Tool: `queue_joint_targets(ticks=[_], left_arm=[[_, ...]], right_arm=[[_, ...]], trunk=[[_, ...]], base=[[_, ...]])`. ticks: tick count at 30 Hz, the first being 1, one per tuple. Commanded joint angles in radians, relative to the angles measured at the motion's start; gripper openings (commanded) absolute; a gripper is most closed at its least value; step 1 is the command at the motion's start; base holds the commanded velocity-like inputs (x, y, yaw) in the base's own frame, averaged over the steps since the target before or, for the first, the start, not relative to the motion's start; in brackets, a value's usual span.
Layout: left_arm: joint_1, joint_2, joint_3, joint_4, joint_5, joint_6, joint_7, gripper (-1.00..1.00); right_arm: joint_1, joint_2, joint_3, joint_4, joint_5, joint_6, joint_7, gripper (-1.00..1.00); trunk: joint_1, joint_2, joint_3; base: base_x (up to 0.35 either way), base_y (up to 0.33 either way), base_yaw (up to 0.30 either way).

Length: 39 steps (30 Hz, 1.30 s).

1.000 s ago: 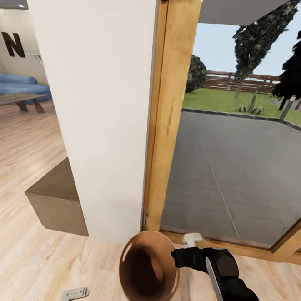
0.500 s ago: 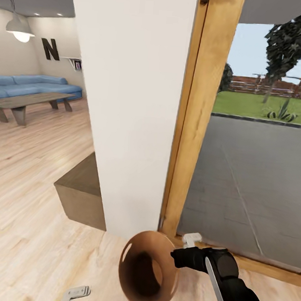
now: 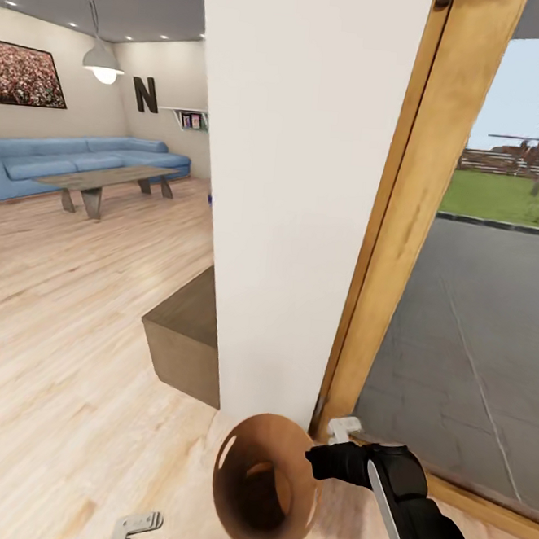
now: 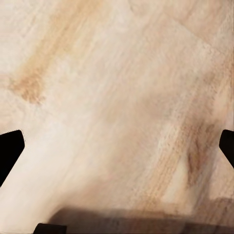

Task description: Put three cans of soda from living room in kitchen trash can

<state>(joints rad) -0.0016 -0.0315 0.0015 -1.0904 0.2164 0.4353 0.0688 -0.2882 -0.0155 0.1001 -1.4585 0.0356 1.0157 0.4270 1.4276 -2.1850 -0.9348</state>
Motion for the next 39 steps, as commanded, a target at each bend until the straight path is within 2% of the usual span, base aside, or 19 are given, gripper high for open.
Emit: queue_joint_targets(ticks=[1,7,39], left_arm=[[0.000,-0.001,-0.001,0.000,0.000,0.000,0.000,1.00],[0.000,-0.011,-0.001,-0.001,0.000,0.000,-0.001,1.00],[0.000,-0.011,-0.003,-0.002,0.000,0.001,-0.001,1.00]], right_arm=[[0.000,0.000,0.000,0.000,-0.028,0.005,0.004,-1.00],[0.000,0.000,0.000,0.000,-0.028,0.004,0.004,-1.00],[0.000,0.000,-0.002,0.001,-0.025,0.007,0.004,-1.00]], trunk=[[0.000,0.000,0.000],[0.000,0.000,0.000],[0.000,0.000,0.000]], base=[[0.000,0.000,0.298],[0.000,0.000,0.298],[0.000,0.000,0.298]])
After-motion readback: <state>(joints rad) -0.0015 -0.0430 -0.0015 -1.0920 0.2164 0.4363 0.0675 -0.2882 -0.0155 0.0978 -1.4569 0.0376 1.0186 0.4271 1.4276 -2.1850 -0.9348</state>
